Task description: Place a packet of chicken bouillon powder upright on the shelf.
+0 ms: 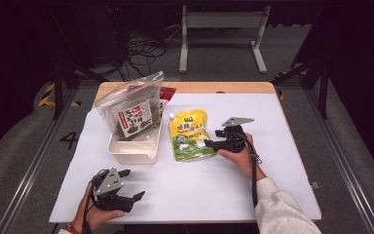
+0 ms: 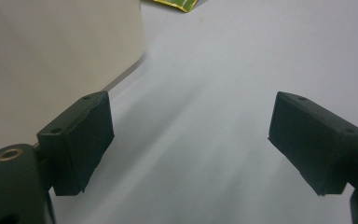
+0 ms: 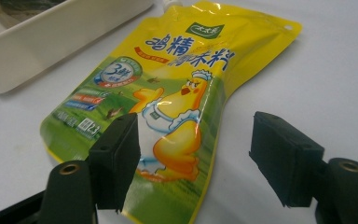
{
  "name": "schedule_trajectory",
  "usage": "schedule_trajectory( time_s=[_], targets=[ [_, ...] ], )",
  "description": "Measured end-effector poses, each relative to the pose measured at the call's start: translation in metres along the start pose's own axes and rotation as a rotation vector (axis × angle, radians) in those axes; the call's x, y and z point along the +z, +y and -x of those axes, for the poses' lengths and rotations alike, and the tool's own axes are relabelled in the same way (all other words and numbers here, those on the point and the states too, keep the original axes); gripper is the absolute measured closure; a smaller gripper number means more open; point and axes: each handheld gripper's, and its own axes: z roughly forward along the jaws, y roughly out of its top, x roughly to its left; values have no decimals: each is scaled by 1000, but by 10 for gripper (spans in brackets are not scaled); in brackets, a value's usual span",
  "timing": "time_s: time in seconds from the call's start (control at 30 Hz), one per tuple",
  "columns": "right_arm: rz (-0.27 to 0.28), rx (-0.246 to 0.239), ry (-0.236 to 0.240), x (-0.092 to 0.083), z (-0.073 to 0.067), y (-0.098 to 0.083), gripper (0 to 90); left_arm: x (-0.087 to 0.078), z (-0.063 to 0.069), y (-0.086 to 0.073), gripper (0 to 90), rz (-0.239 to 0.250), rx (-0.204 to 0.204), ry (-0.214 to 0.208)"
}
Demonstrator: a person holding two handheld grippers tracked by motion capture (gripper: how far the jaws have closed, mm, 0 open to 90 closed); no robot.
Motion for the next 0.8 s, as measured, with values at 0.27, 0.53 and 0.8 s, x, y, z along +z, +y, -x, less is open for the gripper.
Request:
schedule_trajectory(
  time_s=[0.27,0.53,0.8],
  targets=[
    [-49,38,-2,27,7,14,304,0,3,1,143,-5,14,1],
    [-86,87,95,44,8,19,355,-2,4,2,141,4,25,13],
    [-106,86,130,42,14,23,665,1,5,3,141,-5,26,11]
  ],
)
